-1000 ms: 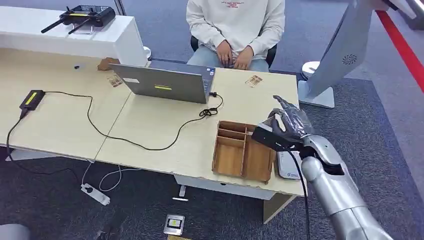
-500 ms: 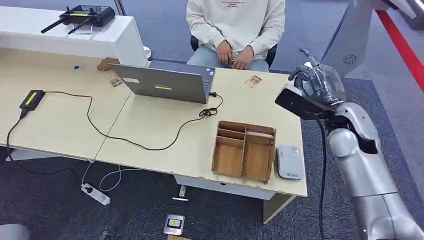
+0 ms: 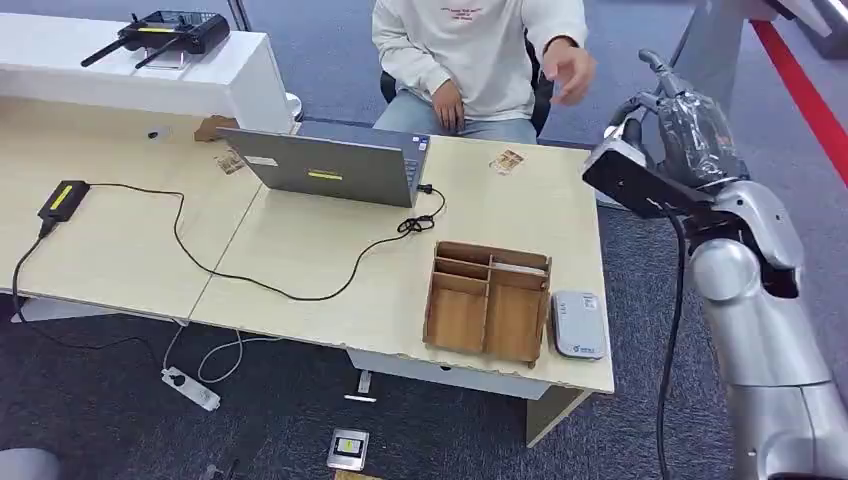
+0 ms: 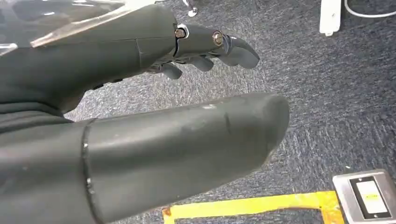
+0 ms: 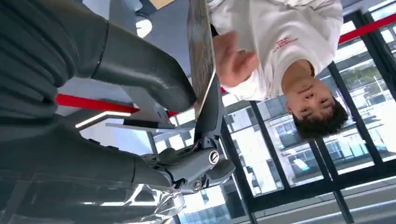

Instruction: Pass the card to the sensor for recognition and then transmit it.

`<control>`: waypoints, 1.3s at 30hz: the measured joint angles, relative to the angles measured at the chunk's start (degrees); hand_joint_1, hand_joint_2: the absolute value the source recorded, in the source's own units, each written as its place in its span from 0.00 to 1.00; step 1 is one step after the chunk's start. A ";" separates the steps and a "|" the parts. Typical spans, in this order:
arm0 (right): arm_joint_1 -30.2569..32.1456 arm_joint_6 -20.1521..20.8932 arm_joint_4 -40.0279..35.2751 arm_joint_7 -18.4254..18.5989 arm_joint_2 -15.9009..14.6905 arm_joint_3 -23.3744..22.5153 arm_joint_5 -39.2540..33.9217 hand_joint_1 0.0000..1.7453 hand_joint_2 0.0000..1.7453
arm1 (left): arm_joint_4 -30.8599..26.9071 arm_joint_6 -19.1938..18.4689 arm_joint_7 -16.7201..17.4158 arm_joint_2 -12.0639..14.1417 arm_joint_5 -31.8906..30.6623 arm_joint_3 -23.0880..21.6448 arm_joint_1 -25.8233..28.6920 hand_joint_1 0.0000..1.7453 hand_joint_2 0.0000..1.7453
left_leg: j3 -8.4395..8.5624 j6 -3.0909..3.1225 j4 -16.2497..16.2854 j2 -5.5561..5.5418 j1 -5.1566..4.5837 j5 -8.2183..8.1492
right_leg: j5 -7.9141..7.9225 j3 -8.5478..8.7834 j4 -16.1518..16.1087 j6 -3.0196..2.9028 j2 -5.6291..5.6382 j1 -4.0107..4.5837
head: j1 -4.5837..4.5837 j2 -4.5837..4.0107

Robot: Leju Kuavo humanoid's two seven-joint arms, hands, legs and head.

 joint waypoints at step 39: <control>-22.36 -4.35 39.63 -6.93 8.30 2.38 2.36 1.00 1.00 | -0.66 -4.09 2.27 1.97 -3.24 -0.13 0.18 0.00 0.00 | -0.11 -0.11 0.02 -0.12 0.09 0.06 | -0.01 -0.09 0.08 -0.02 -0.14 0.05 | 0.00 0.00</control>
